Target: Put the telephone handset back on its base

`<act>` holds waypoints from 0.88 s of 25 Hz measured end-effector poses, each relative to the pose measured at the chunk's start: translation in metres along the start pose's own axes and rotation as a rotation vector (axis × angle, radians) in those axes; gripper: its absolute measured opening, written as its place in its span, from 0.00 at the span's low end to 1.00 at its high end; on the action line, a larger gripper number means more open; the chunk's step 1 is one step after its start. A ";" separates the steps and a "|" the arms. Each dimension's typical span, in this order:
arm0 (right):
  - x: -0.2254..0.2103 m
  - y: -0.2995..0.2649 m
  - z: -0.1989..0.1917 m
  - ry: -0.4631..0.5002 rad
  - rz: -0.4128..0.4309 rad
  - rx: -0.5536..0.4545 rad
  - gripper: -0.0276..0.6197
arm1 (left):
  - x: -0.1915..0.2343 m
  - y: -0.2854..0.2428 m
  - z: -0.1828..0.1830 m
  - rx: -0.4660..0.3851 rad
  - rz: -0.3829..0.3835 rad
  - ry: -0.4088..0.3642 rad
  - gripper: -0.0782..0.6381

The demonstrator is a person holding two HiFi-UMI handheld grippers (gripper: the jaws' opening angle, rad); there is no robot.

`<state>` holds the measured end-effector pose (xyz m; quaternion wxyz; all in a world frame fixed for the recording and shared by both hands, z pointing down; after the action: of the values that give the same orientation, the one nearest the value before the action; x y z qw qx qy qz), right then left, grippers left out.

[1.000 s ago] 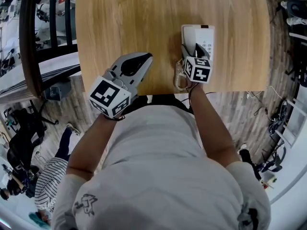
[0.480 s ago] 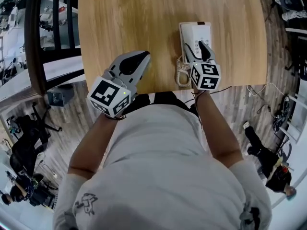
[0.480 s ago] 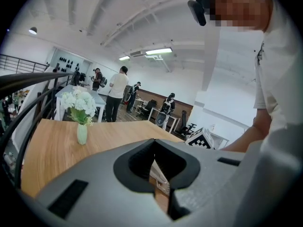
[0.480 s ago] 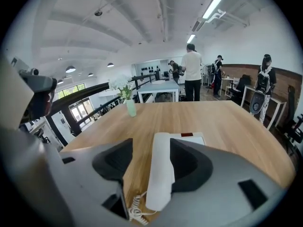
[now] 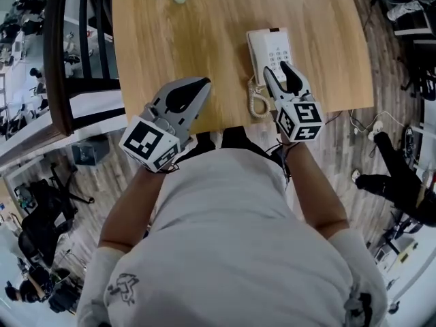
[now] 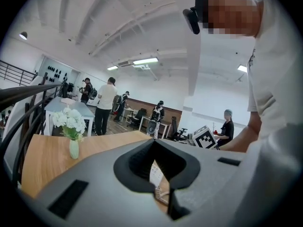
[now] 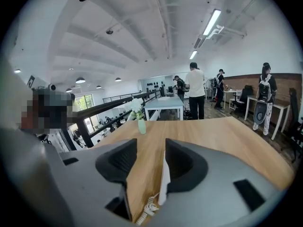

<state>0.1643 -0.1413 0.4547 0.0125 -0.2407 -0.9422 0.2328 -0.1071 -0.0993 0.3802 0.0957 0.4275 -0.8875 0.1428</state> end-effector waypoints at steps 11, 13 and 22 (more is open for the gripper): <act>0.037 0.069 0.034 0.071 0.016 -0.131 0.25 | -0.027 0.036 0.014 -0.045 -0.050 -0.067 0.12; 0.045 0.080 0.038 0.089 0.016 -0.152 0.23 | -0.030 0.045 0.016 -0.054 -0.052 -0.069 0.12; 0.077 0.126 0.046 0.115 -0.010 -0.243 0.11 | -0.040 0.083 0.024 -0.115 -0.019 -0.117 0.12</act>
<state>0.1465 -0.0277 0.3512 0.0384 -0.2485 -0.9624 0.1030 -0.1488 -0.0295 0.3317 0.0696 0.4374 -0.8942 0.0654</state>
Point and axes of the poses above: the fingertips, and each gripper's own axes: y backward along the fingers, x to its left, z out of its top, the point moved 9 cm from there along y, backward along the fingers, and after that the axes turned 1 degree about y, right-handed, at the moved point
